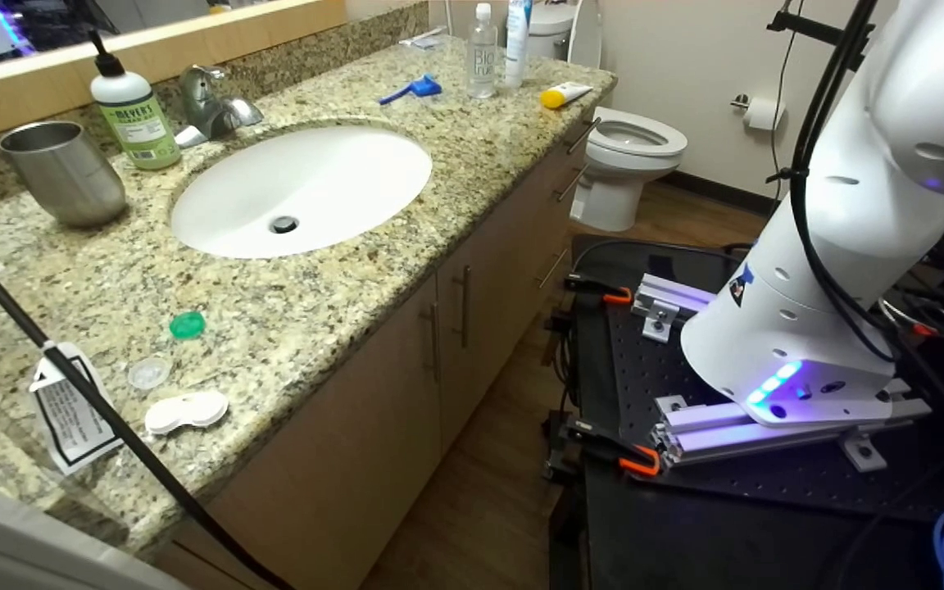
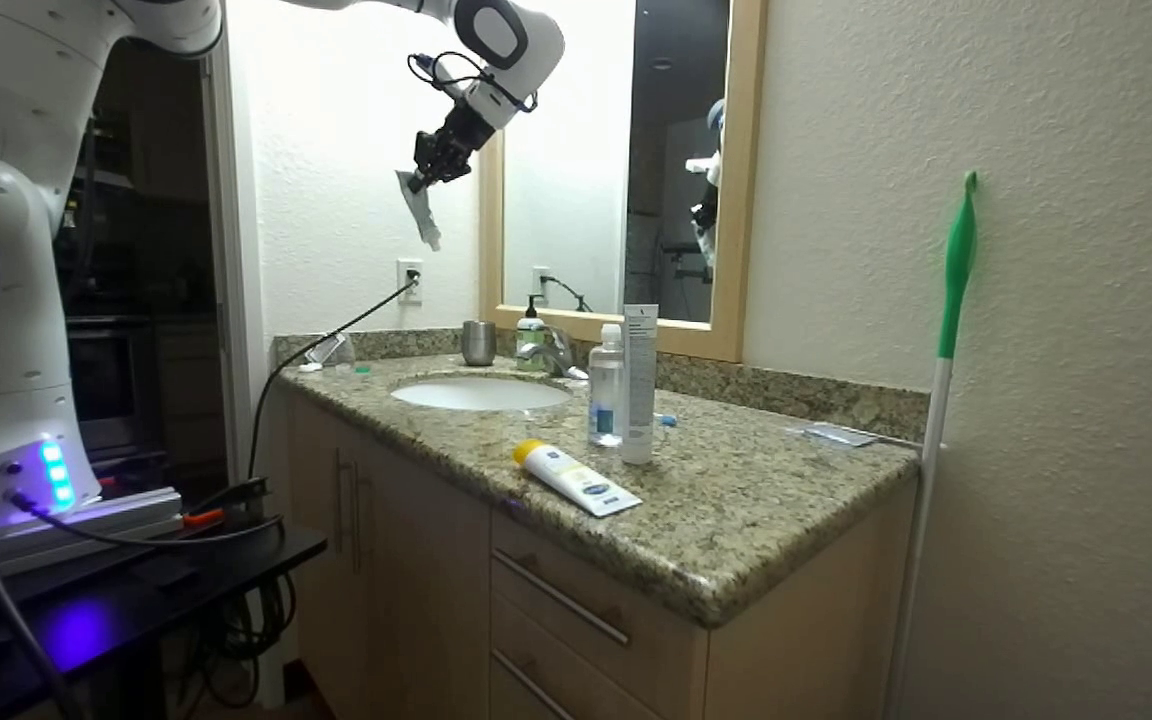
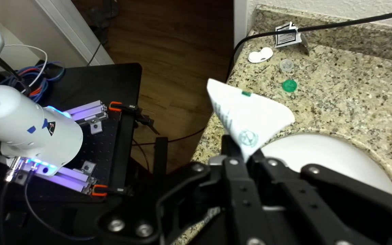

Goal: Take the tube near the toothbrush and put it in the silver cup

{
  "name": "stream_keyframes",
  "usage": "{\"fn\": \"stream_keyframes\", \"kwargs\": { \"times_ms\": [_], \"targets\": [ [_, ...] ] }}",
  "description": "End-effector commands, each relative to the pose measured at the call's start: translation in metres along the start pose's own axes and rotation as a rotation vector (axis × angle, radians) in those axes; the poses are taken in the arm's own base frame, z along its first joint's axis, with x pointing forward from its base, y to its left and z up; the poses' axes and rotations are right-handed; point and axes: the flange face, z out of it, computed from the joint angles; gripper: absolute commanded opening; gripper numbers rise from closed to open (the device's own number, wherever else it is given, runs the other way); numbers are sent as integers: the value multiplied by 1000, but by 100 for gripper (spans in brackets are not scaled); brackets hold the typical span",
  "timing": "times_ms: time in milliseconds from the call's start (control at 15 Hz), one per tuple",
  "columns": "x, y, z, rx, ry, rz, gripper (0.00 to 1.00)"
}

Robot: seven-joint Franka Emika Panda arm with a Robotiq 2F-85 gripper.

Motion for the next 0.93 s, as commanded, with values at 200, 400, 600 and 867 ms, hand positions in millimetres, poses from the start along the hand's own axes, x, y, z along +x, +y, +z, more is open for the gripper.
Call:
{"fn": "stream_keyframes", "kwargs": {
  "times_ms": [200, 400, 600, 867],
  "targets": [
    [1, -48, 56, 36, -56, -10, 2],
    [-4, -100, 100, 123, -161, -13, 2],
    [-11, -172, 143, 298, -218, -39, 2],
    [-25, -209, 191, 368, -257, -3, 8]
  ]
}}
